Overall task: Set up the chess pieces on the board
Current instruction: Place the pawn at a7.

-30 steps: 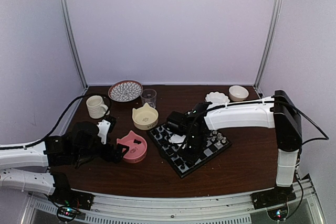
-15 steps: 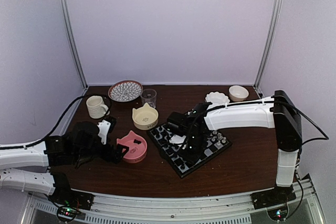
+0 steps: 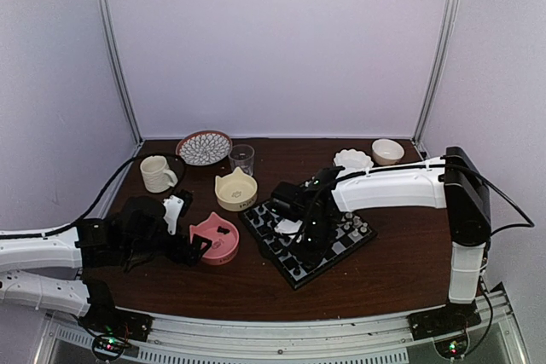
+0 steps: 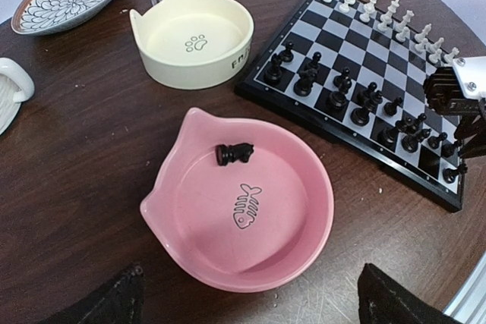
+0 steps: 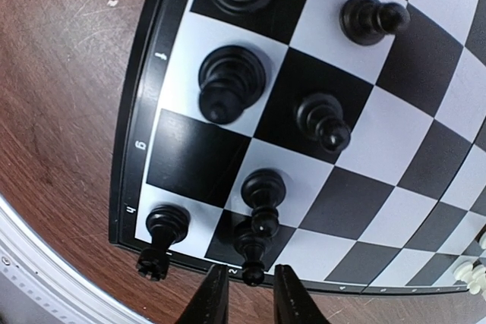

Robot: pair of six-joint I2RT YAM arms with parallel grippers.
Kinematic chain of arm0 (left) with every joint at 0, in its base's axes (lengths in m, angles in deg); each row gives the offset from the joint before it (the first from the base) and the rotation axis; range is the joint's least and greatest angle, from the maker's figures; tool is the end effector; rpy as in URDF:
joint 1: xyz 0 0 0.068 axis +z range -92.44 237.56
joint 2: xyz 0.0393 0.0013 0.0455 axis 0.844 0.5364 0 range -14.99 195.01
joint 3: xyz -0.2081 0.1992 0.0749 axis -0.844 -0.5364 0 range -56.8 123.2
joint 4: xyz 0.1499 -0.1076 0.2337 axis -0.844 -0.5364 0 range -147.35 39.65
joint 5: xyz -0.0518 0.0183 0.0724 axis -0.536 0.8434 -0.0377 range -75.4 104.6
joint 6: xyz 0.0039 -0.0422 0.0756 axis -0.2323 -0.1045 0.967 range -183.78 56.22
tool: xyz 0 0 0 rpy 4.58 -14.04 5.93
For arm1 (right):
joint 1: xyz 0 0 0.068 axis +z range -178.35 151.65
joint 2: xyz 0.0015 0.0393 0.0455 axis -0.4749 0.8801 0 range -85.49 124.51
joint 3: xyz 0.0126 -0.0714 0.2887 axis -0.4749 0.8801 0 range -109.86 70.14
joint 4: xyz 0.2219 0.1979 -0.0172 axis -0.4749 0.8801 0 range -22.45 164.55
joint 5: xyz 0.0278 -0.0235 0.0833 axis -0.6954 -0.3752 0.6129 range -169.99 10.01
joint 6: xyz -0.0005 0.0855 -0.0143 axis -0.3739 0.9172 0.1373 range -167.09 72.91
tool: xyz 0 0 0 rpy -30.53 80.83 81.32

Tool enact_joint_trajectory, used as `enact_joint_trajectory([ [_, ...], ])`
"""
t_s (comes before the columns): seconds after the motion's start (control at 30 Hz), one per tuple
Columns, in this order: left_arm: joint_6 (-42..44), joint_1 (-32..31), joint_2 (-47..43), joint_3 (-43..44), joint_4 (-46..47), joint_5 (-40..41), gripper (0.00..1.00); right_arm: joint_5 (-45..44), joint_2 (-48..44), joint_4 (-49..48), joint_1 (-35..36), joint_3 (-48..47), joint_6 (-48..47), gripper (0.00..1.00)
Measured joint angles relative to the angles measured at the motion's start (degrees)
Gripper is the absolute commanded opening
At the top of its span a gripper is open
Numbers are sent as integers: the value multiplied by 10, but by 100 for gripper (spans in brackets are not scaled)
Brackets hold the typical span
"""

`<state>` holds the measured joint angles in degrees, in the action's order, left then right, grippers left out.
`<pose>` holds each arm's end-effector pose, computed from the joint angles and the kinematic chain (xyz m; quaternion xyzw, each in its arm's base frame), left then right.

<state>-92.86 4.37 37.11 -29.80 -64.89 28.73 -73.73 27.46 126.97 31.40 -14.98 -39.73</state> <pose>0.1577 -0.1797 0.1815 0.1364 0.8893 -0.1939 0.3912 0.2038 0.3660 0.1509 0.4419 -0.8951 -0.0587 0.0102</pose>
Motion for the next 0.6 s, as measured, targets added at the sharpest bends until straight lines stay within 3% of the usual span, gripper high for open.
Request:
enact_joint_trajectory([
  [0.13, 0, 0, 4, 3, -2, -1, 98, 0, -7, -10, 0, 3, 0, 28],
  [0.23, 1, 2, 9, 12, -2, -3, 97, 0, -31, -20, 0, 15, 2, 34],
  [0.5, 9, 27, 66, 52, -14, -10, 73, -42, -187, -93, 0, 75, 0, 36],
  [0.6, 9, 42, 109, 74, -19, -12, 72, -72, -240, -136, 0, 100, -5, 37],
])
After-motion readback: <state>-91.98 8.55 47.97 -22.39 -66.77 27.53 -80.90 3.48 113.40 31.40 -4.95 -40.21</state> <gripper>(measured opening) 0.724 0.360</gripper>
